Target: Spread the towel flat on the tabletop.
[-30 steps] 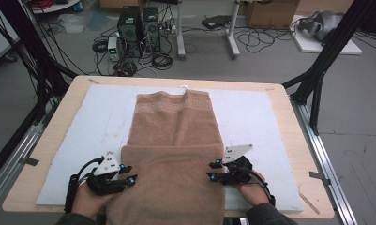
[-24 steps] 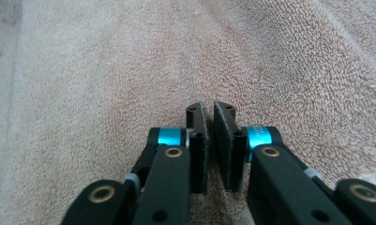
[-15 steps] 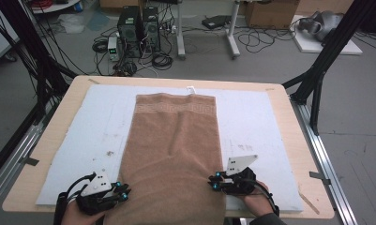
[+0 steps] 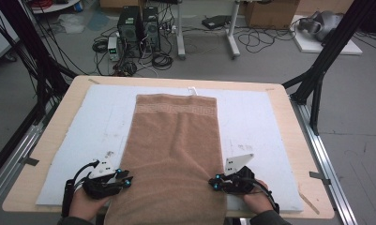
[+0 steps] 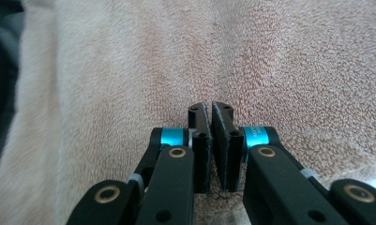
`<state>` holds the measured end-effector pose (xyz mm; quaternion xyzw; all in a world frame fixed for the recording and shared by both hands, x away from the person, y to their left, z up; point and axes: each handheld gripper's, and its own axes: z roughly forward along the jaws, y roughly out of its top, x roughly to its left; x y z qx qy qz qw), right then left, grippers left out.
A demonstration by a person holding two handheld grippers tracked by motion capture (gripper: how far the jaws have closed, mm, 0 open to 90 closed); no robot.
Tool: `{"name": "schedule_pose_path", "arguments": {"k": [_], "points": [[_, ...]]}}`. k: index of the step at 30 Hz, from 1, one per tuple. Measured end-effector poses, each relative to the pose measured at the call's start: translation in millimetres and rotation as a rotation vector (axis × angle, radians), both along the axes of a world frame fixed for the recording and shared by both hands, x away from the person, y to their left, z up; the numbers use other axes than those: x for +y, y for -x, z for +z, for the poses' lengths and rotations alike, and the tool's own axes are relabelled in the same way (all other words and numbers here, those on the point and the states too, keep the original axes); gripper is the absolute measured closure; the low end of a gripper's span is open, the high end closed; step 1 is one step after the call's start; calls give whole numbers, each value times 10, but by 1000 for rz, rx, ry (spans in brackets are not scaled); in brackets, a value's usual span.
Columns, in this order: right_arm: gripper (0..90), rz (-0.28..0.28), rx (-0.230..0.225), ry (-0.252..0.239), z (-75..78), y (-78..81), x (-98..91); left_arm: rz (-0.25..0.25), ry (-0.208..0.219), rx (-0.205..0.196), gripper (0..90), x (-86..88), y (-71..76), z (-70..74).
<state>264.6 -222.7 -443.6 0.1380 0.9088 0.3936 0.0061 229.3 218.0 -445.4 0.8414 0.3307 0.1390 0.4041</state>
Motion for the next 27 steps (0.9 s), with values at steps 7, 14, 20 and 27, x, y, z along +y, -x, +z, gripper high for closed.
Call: {"name": "schedule_pose_path", "arguments": {"k": [7, 14, 20, 27], "points": [[741, -21, 15, -79, 43, 60, -69, 0, -7, -5, 664, 42, 66, 21], [593, -95, 4, -124, 78, -39, -60, 7, 40, -13, 575, -7, -41, 82], [430, -174, -15, -130, 113, -150, -63, 1, 75, -26, 482, -45, -182, 168], [274, -276, -30, -143, 136, -303, -78, 7, 104, -32, 372, -99, -313, 256]]}}
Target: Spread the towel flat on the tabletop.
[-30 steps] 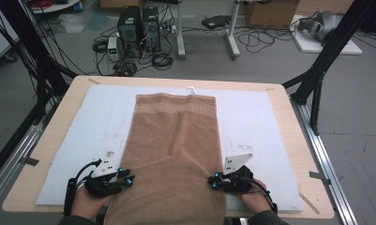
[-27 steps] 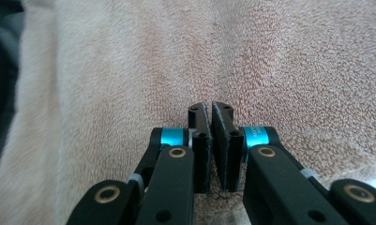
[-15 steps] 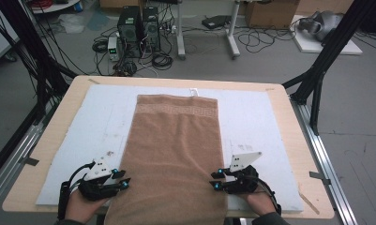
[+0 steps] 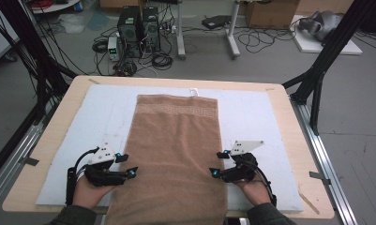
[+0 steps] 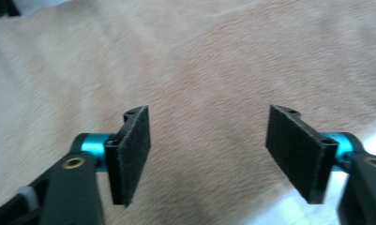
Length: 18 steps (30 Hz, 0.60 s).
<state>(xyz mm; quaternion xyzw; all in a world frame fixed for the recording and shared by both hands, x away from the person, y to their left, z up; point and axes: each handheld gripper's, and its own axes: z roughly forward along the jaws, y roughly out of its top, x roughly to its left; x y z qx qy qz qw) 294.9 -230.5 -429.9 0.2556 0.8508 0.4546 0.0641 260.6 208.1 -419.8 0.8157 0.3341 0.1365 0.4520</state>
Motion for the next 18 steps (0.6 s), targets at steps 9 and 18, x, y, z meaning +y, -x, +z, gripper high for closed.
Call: {"name": "schedule_pose_path", "arguments": {"k": [9, 18], "points": [[200, -72, 18, -14, 74, -228, 26, 31, 30, -8, 319, 16, -119, 41], [194, -58, 8, 7, 148, -294, 98, 45, 26, -20, 319, 12, -258, 141]]}}
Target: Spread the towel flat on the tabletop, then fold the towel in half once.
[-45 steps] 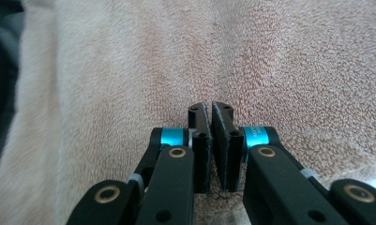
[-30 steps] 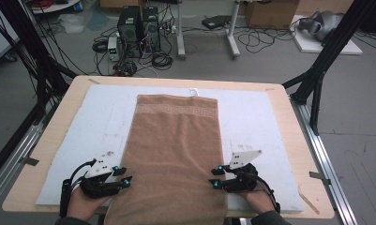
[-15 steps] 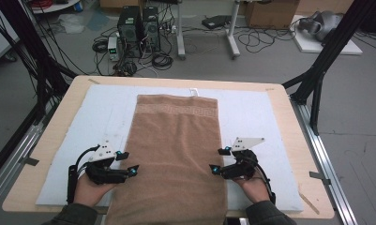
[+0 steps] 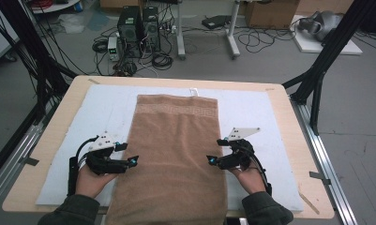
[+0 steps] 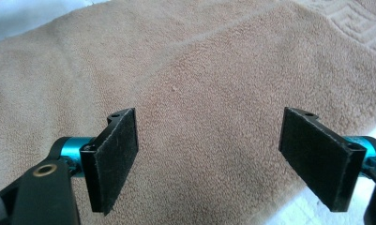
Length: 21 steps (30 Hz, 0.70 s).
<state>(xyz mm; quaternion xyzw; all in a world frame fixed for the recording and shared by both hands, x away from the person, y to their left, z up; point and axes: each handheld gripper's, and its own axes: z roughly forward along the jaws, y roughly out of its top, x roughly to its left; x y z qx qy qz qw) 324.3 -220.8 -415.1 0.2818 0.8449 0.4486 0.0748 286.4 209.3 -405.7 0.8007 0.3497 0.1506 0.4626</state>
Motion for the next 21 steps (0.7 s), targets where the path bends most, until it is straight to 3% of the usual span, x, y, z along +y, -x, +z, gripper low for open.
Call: {"name": "schedule_pose_path", "arguments": {"k": [12, 18, 21], "points": [[197, 13, 3, 25, 51, -137, -16, 7, -49, -5, 321, -64, -269, 109], [201, 5, 0, 44, 138, -331, -20, 33, -62, -1, 323, -56, -472, 172], [203, -6, 4, 47, 179, -447, -21, 50, -49, 1, 329, -44, -595, 207]]}}
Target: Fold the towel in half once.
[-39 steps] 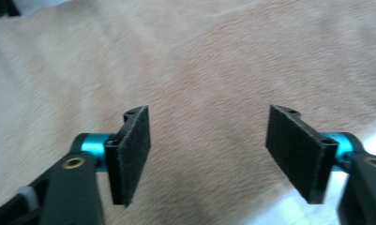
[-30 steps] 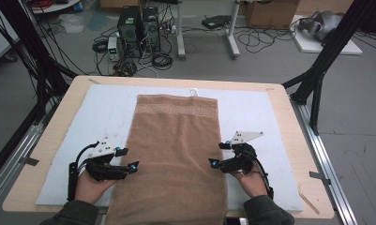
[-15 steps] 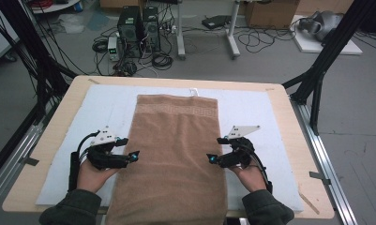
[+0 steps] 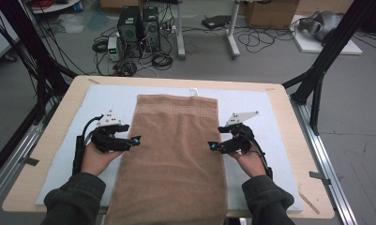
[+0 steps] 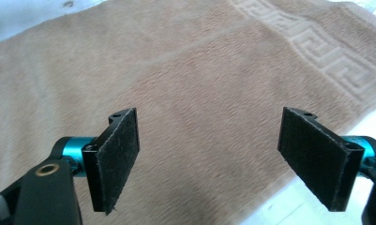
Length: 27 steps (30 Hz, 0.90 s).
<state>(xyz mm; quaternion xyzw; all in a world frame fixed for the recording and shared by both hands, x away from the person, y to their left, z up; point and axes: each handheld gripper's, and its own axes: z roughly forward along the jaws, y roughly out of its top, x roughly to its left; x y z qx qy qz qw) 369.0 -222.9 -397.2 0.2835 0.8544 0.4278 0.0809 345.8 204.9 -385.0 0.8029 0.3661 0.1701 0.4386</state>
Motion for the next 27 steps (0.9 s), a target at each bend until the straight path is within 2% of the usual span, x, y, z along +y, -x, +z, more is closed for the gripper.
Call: {"name": "schedule_pose_path", "arguments": {"k": [1, 3, 6, 8, 10, 12, 14, 16, 20, 22, 25, 27], "points": [[209, -4, 0, 10, 11, -43, 6, 4, 12, 1, 334, 0, -36, 5], [228, -6, -5, 19, 46, -134, 17, 14, -9, 4, 347, -16, -125, 19], [235, -26, -15, 20, 97, -301, 29, 36, -2, -7, 360, -16, -258, 32], [269, -40, -18, 25, 103, -407, 38, 58, -21, 1, 377, -13, -362, 6], [292, -55, -6, 59, 64, -508, 55, 75, -25, 24, 389, -5, -461, -60], [394, -44, -4, 77, -17, -580, 56, 84, -43, 34, 422, -10, -533, -148], [405, -67, 5, 104, -116, -646, 63, 79, -46, 56, 468, -12, -604, -239], [423, -77, 26, 116, -219, -714, 62, 85, -61, 76, 475, -13, -665, -323], [453, -124, 26, 123, -352, -783, 63, 98, -114, 106, 492, -41, -743, -480], [474, -122, 39, 136, -413, -802, 87, 91, -141, 119, 539, -66, -762, -545], [521, -127, 23, 153, -436, -799, 110, 113, -141, 110, 612, -69, -767, -545], [588, -116, 17, 154, -436, -793, 109, 113, -137, 110, 675, -81, -764, -544]]}}
